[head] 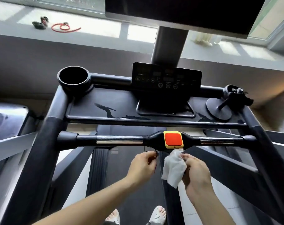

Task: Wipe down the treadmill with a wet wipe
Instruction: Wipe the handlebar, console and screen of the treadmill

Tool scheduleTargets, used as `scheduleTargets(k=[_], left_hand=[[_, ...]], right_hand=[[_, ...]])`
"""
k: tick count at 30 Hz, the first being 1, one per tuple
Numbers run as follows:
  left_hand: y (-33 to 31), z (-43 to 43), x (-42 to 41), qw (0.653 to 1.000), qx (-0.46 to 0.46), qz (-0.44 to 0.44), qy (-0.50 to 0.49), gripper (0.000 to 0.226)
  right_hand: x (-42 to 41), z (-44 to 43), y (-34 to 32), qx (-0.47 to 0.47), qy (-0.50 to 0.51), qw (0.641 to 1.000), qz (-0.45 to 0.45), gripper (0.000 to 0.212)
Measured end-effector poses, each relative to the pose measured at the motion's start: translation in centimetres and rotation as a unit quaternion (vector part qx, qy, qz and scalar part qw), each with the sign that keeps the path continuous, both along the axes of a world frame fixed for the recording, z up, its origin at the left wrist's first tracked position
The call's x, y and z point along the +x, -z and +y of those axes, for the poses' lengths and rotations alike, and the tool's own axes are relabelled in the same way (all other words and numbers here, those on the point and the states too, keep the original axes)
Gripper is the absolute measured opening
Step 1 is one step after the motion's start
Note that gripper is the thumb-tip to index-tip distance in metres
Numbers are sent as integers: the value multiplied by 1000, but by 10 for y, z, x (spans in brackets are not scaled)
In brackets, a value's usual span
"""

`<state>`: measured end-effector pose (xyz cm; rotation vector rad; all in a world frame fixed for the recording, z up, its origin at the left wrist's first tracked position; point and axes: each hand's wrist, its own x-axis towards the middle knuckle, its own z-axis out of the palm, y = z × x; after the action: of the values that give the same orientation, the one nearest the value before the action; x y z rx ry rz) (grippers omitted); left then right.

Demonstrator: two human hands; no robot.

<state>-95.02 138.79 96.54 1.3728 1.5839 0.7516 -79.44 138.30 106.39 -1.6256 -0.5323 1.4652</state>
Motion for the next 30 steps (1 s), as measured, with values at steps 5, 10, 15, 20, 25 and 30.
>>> scheduleTargets(k=[5,10,15,20,25,30], left_hand=[[7,2,-21,984,-73,-162,1,38],[-7,-5,-60,984,-66,-166,-1,21],[-40,0,-97,957,-1,-205,-204,17],[-64,36,-109,980,-109,-123,-116,35],[-56,74,-110,996,-45,-11,-83,25],[-58,84,-118,982,-34,-181,-32,11]], right_hand=[[-51,36,-32,226,-167,948,-148,15],[-91,60,16,419,-387,637,-519,36],[-92,53,52,378,-459,578,-558,54],[-93,41,53,456,-427,568,-535,53],[-84,30,45,467,-395,584,-532,52],[-70,10,48,440,-424,585,-533,60]])
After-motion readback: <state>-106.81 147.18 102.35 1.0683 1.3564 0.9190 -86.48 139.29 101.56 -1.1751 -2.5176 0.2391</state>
